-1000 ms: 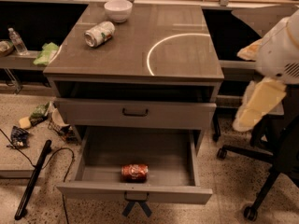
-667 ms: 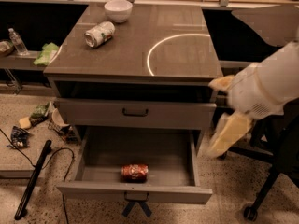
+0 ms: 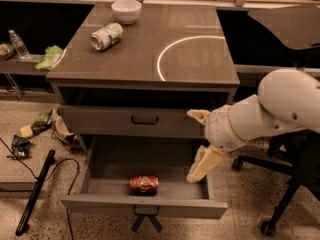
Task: Pick coke can from middle drawer and place on counter
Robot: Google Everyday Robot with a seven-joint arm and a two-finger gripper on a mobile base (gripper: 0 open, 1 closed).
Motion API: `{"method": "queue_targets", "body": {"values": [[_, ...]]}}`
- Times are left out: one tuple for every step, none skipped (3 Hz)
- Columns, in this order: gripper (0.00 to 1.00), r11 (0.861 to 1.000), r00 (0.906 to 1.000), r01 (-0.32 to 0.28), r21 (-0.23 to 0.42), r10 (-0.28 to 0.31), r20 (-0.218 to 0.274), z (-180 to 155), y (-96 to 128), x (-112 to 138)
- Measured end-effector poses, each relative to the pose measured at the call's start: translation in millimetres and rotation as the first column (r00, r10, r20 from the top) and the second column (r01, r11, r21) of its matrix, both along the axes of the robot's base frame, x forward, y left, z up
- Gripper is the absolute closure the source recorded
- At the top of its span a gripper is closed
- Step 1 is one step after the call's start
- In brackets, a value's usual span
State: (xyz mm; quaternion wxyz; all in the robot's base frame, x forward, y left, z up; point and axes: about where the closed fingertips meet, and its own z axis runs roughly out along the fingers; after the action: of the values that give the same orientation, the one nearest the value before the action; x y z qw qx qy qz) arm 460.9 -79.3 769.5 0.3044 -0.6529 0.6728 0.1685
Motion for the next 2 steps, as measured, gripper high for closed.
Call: {"method": "queue_targets", "body": {"values": [[0.00,1.000,1.0000,0.010,0.007,-0.010,-0.001,0.1,0.8,0.5],[0.00,0.994,0.9995,0.031,0.109,-0.031,-0.002,-30.7,19.4,11.8]]}}
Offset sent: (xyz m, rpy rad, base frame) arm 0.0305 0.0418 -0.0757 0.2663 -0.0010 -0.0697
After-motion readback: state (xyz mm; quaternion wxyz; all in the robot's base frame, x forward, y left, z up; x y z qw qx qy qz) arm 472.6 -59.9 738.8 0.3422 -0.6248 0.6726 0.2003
